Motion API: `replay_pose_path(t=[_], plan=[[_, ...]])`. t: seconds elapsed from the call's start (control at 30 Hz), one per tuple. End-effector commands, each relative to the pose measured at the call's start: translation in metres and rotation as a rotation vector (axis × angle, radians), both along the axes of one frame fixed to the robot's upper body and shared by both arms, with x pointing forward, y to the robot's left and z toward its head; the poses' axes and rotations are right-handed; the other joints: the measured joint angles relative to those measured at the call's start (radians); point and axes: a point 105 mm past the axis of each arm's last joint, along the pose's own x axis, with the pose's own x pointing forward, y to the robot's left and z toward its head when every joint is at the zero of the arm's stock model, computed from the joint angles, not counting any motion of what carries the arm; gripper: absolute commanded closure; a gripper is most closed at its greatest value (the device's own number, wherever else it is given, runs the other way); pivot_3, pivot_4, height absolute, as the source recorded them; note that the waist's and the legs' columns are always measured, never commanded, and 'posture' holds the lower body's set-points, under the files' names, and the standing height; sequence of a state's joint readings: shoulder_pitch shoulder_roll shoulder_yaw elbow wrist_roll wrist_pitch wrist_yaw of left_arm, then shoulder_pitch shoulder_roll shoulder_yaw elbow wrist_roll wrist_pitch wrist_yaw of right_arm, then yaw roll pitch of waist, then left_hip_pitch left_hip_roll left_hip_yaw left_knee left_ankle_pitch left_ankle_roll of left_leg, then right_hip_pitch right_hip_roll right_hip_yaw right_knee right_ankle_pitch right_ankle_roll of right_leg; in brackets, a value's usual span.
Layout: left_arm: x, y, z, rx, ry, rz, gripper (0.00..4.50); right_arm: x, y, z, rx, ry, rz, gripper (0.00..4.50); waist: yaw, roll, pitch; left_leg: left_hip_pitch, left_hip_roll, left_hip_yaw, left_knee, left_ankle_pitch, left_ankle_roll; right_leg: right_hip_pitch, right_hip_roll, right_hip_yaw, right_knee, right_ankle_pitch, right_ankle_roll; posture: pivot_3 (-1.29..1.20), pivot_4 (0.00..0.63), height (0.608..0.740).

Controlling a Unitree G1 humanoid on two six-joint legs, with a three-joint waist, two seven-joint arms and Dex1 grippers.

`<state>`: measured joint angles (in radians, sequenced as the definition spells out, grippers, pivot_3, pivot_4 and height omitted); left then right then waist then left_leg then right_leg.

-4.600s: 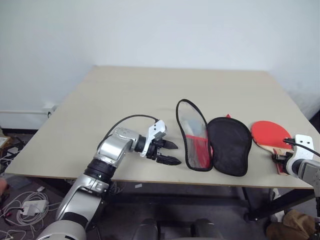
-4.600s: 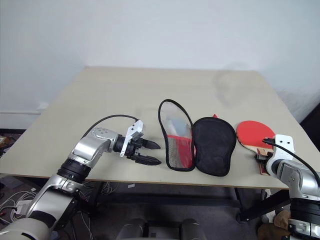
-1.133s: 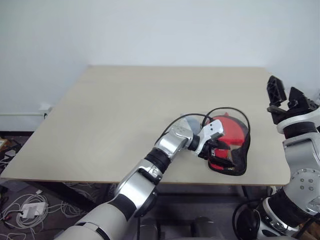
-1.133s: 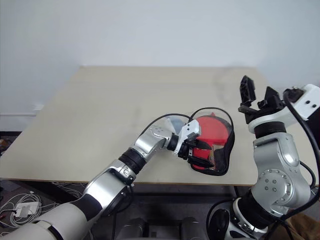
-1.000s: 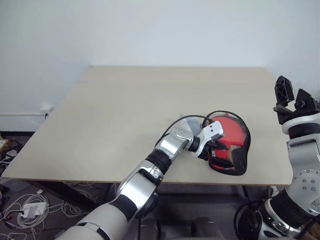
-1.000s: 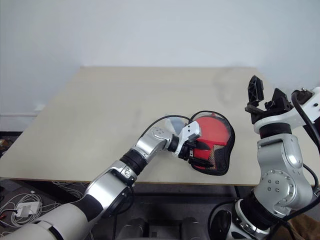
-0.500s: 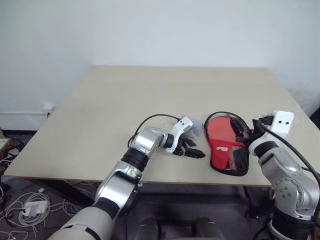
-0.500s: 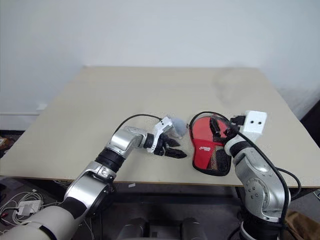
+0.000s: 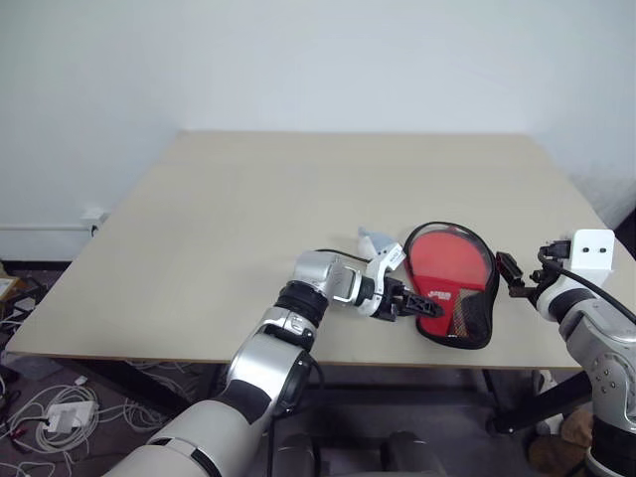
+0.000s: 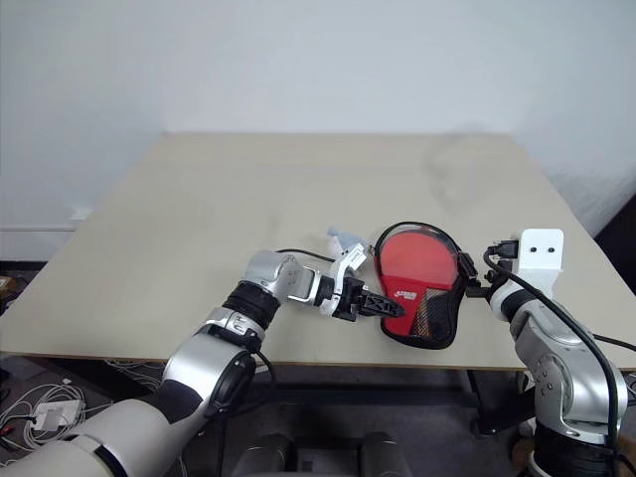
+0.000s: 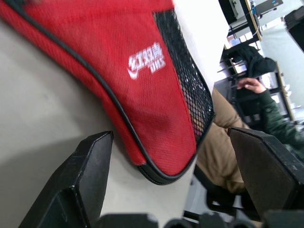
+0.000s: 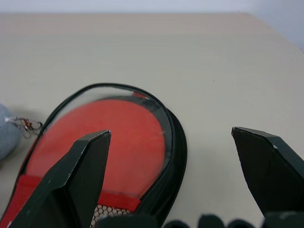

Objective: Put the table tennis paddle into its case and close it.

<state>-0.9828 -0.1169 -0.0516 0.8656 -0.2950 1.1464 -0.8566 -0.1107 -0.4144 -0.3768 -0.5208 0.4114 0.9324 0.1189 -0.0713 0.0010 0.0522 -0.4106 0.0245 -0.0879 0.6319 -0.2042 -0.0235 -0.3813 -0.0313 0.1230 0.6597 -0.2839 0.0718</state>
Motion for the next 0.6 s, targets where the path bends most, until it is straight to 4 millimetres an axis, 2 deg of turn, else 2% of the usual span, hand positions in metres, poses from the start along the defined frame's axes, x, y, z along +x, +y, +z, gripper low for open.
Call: replay_pose_path(t=[0.03, 0.2, 0.3, 0.43, 0.6], plan=[[0.0, -0.015, 0.008, -0.019, 0.002, 0.004, 0.38, -0.004, -0.002, 0.015, -0.018, -0.06, -0.025, 0.06, 0.002, 0.0, 0.0, 0.0, 0.0, 0.0, 0.0, 0.0, 0.0, 0.0, 0.0, 0.0, 0.0, 0.0, 0.0, 0.0, 0.0, 0.74], [-0.011, -0.036, 0.003, -0.035, 0.047, -0.001, 0.38, -0.008, -0.009, 0.015, -0.025, -0.067, -0.069, 0.06, 0.009, 0.0, 0.0, 0.0, 0.0, 0.0, 0.001, 0.0, 0.0, 0.001, 0.0, 0.0, 0.0, 0.0, 0.0, 0.0, 0.0, 0.74], [-0.016, -0.046, 0.002, -0.052, 0.045, -0.006, 0.97, -0.008, -0.013, 0.018, -0.032, -0.082, -0.094, 0.0, 0.019, 0.0, 0.0, 0.001, 0.0, 0.0, 0.002, 0.0, 0.0, 0.002, 0.0, 0.0, 0.0, 0.0, 0.0, 0.0, 0.0, 0.74], [-0.021, -0.052, 0.009, -0.1, 0.075, -0.028, 2.36, -0.008, -0.017, 0.019, -0.029, -0.083, -0.111, 0.0, 0.02, 0.0, 0.0, 0.001, 0.0, 0.0, 0.002, 0.0, 0.0, 0.001, 0.0, 0.0, 0.0, 0.0, 0.0, 0.0, 0.0, 0.74], [-0.017, -0.055, 0.012, -0.125, 0.085, 0.012, 4.1, -0.009, -0.02, 0.017, -0.035, -0.075, -0.128, 0.0, 0.02, 0.0, 0.0, 0.0, 0.0, 0.0, 0.0, 0.0, 0.0, 0.0, 0.0, 0.0, 0.0, 0.0, 0.0, 0.0, 0.0, 0.74]])
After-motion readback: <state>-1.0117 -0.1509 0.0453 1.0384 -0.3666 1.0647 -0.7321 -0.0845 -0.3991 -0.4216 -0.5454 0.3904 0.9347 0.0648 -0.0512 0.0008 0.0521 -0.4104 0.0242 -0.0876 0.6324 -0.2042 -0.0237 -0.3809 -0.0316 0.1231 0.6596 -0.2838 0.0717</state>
